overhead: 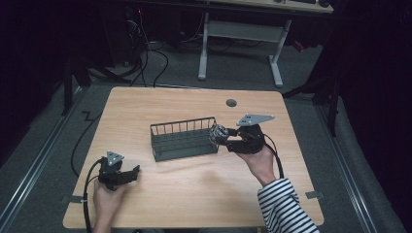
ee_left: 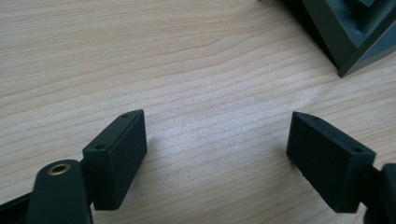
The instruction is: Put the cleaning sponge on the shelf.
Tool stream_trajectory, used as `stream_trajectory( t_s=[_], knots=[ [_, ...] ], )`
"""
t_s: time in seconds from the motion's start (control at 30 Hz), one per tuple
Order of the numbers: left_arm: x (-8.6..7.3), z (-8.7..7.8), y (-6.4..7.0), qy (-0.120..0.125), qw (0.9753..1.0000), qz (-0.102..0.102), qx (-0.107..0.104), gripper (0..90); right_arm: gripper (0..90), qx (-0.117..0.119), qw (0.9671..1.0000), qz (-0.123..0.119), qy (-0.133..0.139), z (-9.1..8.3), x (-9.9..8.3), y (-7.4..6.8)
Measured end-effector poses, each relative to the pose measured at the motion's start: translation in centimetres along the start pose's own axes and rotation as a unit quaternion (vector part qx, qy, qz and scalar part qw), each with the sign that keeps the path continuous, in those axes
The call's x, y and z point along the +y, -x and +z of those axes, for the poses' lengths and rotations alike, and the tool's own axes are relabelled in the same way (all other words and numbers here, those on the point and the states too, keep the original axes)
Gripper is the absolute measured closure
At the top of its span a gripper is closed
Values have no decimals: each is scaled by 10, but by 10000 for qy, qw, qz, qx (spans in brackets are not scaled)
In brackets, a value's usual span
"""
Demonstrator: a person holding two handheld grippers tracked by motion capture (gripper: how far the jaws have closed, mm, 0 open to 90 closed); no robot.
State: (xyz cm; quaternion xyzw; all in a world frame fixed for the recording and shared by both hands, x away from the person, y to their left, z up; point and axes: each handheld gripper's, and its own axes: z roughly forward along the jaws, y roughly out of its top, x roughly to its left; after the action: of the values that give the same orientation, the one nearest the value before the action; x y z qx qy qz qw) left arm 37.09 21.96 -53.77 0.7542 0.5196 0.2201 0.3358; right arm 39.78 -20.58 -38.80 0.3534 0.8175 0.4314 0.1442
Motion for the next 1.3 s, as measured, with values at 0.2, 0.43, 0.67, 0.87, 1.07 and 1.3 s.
stream_trajectory(
  t_s=[0.2,0.43,0.67,0.87,1.07,1.3],
  knots=[
    [0,0,0,0,10000,1,-1,206,508,8,9998,-17,-184,23,15,5],
    [0,0,0,0,10000,1,-2,206,505,-86,9988,104,-473,60,23,10],
    [0,0,0,-1,10000,3,-6,205,500,-263,9971,232,-682,88,24,17],
    [0,0,0,0,10000,10,-14,204,493,-377,9950,279,-884,101,21,19],
    [0,0,0,0,10000,9,-13,204,474,-432,9936,332,-993,110,17,22],
    [0,0,0,0,10000,15,-17,205,422,-476,9942,282,-920,109,18,20]
  ],
)
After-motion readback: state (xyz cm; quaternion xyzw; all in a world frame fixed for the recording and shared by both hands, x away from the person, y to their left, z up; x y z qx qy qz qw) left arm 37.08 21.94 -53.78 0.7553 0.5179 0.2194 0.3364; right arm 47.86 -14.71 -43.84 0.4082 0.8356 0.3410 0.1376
